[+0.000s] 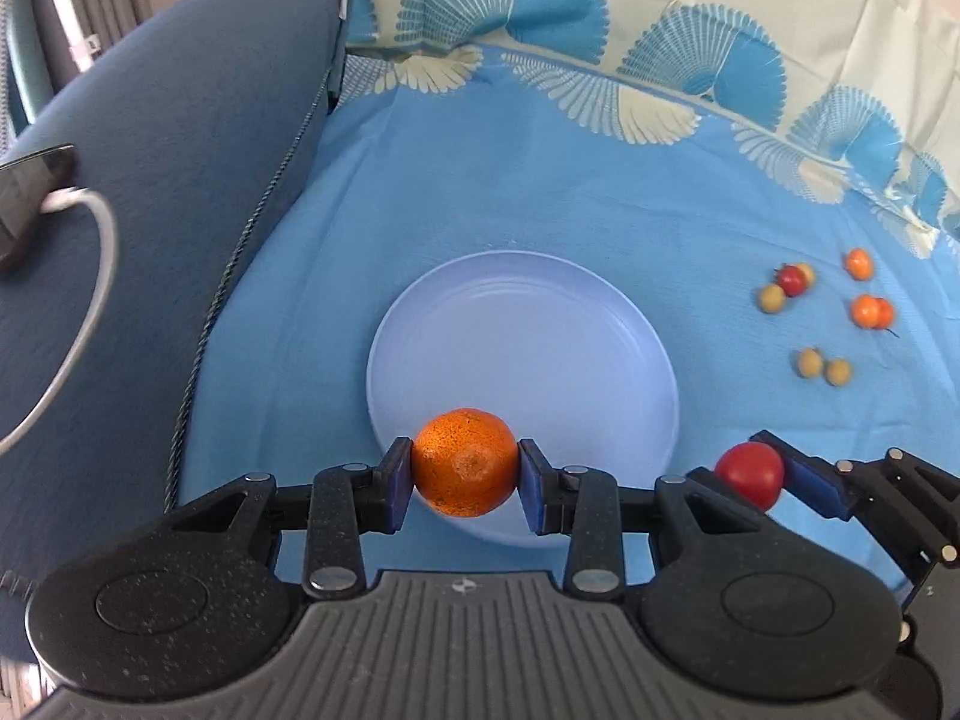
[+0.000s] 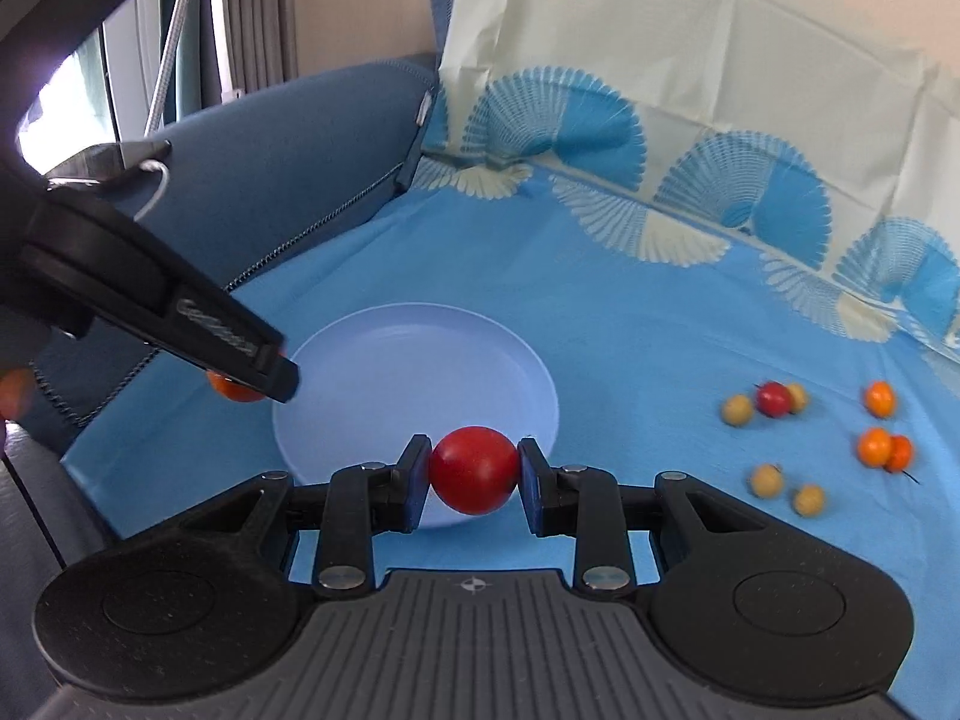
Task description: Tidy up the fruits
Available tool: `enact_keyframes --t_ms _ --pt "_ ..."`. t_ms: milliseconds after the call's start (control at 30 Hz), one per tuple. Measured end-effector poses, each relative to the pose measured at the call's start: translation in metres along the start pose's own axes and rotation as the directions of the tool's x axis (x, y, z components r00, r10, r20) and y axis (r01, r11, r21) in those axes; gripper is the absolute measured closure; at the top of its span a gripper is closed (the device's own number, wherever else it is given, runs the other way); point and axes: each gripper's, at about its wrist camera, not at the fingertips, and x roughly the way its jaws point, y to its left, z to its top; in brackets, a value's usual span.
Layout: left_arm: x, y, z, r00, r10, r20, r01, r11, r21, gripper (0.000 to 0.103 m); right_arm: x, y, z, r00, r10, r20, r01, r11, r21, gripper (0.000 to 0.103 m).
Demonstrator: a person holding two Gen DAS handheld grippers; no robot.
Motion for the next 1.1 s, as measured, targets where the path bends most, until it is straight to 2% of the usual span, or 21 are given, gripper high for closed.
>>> enact_keyframes --t_ms 333,400,433,467,500,533,600,700,900,1033,1100 --pt "0.071 0.004 0.026 0.996 0.038 -0.077 -0.035 0.999 0.041 0.062 0.088 0.007 0.014 0.993 0.012 -0.122 -0.014 1.000 -0.015 0.071" --pt "0.072 0.004 0.030 0.998 0.020 -0.064 -0.017 0.998 0.054 0.041 0.097 0.009 0.017 0.991 0.022 -0.130 -0.025 1.000 -0.017 0.068" --pt "0.068 0.005 0.032 0.999 0.016 -0.044 -0.013 0.999 0.053 0.015 0.100 0.009 0.019 0.992 0.020 -0.127 -0.024 0.999 -0.027 0.064" --pt "0.062 0.005 0.033 1.000 0.019 -0.010 -0.019 0.999 0.046 0.000 0.102 0.010 0.022 0.992 0.016 -0.122 -0.021 0.999 -0.038 0.051" --pt "0.053 0.006 0.034 0.999 0.021 0.037 -0.023 0.999 0.040 0.001 0.102 0.009 0.025 0.993 0.015 -0.114 -0.020 0.999 -0.045 0.040" --pt "0.045 0.006 0.034 0.998 0.019 0.067 -0.022 0.999 0.042 0.000 0.100 0.006 0.028 0.995 0.009 -0.102 -0.014 0.999 -0.049 0.037" --pt "0.030 0.007 0.032 0.997 0.014 0.078 -0.017 0.999 0.045 0.000 0.089 0.001 0.035 0.998 -0.019 -0.062 0.016 0.999 -0.050 0.025" --pt "0.006 0.007 0.023 0.995 0.024 0.096 -0.027 0.999 0.028 0.000 0.062 -0.011 0.038 0.996 -0.079 -0.029 0.078 0.996 -0.032 0.014" --pt "-0.038 0.020 -0.021 0.997 0.036 0.063 -0.031 0.996 -0.085 0.000 -0.008 -0.029 0.013 0.993 -0.119 -0.017 0.120 0.990 0.078 0.006" --pt "-0.066 0.023 -0.054 0.996 0.073 0.043 -0.067 0.990 -0.120 0.000 -0.053 -0.019 -0.012 0.997 -0.072 -0.023 0.075 0.989 0.124 0.004" --pt "-0.081 0.023 -0.065 0.995 0.087 0.058 -0.081 0.991 -0.108 0.000 -0.073 -0.008 -0.020 0.998 -0.058 0.016 0.055 0.991 0.121 0.002"
